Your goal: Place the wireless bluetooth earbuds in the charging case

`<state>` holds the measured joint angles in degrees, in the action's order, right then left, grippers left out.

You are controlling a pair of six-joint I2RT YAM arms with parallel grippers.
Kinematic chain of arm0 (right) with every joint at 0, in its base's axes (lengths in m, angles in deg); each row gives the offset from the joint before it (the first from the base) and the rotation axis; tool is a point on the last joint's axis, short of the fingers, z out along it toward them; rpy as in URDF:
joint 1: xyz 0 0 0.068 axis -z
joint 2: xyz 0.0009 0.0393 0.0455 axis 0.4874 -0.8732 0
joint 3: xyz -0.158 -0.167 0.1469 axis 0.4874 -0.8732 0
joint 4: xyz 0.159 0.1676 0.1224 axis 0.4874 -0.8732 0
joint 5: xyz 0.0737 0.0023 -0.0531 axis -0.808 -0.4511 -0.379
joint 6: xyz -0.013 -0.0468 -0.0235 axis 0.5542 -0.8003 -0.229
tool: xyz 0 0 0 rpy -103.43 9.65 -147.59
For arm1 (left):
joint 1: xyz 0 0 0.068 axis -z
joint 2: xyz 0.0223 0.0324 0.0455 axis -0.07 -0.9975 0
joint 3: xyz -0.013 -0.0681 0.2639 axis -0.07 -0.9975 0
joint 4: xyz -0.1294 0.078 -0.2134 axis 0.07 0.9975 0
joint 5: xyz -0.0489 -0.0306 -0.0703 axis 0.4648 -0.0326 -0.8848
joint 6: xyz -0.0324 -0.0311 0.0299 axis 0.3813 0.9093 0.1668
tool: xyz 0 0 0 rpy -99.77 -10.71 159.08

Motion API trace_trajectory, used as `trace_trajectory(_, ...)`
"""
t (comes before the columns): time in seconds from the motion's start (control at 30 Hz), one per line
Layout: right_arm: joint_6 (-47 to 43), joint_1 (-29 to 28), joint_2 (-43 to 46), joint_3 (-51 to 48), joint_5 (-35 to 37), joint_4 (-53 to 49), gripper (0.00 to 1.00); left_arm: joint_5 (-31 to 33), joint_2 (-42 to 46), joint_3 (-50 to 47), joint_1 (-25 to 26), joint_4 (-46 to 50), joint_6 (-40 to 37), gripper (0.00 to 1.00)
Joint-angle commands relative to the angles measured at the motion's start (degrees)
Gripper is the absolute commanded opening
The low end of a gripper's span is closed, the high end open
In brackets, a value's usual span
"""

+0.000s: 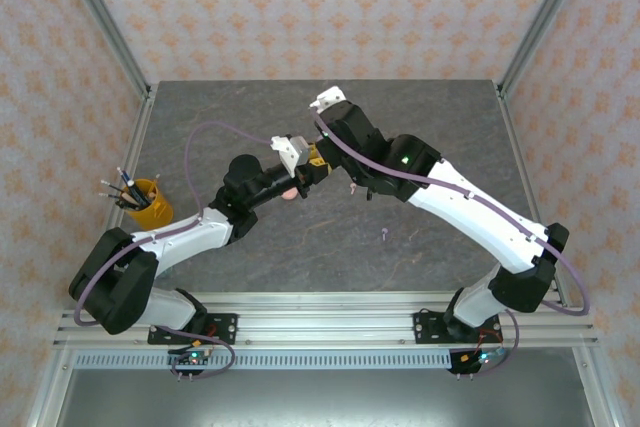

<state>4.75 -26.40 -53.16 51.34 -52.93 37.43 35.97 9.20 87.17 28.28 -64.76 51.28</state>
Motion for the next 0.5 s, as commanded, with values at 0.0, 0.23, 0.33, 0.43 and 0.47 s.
trace_trajectory(0.0,-1.3,-0.1,0.8,-0.6,2.2,0.8,0.13,-1.6,0.0,2.5,0.6,-1.1,-2.2,0.0)
trace_trajectory(0.23,-2.2,-0.1,4.3,-3.9,0.5,2.7,0.13,-2.9,-0.8,4.5,0.6,-0.4,-3.7,0.0)
trace_trajectory(0.33,-2.3,-0.1,5.5,-5.6,0.1,4.0,0.13,-3.1,-0.9,5.0,0.6,-0.4,-3.8,0.0)
trace_trajectory(0.43,-2.0,-0.1,5.5,-6.0,0.1,3.9,0.13,-3.2,-1.1,5.2,0.6,-0.5,-4.0,0.0)
trace_trajectory(0.47,-1.8,-0.1,5.4,-6.0,0.1,3.9,0.13,-3.4,-1.3,5.2,0.6,-0.5,-4.0,0.0)
